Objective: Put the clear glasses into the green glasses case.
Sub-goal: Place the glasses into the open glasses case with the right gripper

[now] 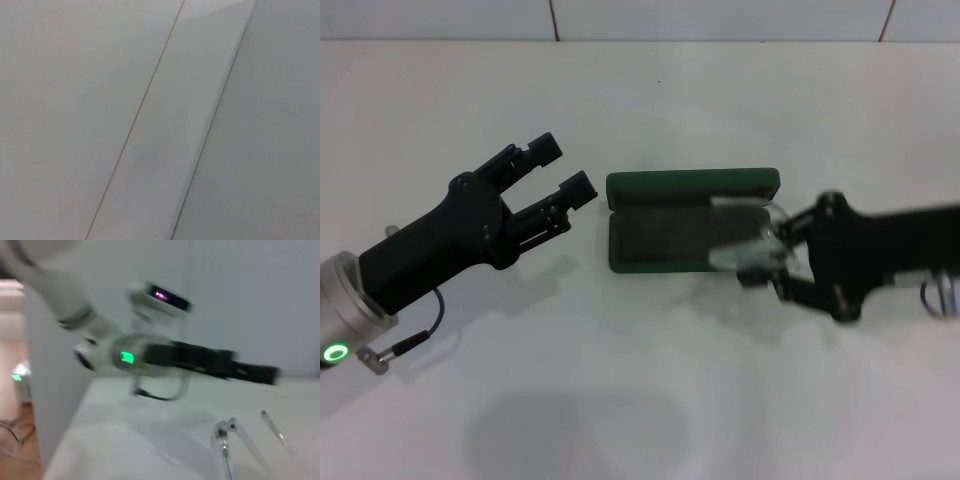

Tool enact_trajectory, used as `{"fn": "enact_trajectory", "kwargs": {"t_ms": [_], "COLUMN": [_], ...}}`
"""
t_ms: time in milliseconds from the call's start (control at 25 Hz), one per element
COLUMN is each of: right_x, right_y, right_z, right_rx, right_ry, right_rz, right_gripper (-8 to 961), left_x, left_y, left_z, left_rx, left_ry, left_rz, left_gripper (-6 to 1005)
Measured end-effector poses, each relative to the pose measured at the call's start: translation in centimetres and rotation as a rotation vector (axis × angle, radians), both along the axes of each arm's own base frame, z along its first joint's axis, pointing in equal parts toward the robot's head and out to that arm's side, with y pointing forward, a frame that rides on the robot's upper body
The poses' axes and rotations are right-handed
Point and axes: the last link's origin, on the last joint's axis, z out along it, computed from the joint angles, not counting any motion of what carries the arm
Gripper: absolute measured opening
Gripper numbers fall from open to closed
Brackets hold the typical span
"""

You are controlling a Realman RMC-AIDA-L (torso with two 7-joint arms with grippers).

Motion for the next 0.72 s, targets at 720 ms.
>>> {"fn": "enact_trajectory", "kwargs": {"t_ms": [720], "right_x": [-12.3], "right_y": [8.2], "right_z": [-3.2], "right_rx": [-0.155], "right_ry": [-0.717], "right_rz": [-0.272], "right_gripper": [207], "left_x": [0.6], "left_y": [0.4], "left_z": [-0.3], "left_rx": [-0.025], "left_ry": [0.009], "left_rz": [-0.019], "left_gripper": [841]}}
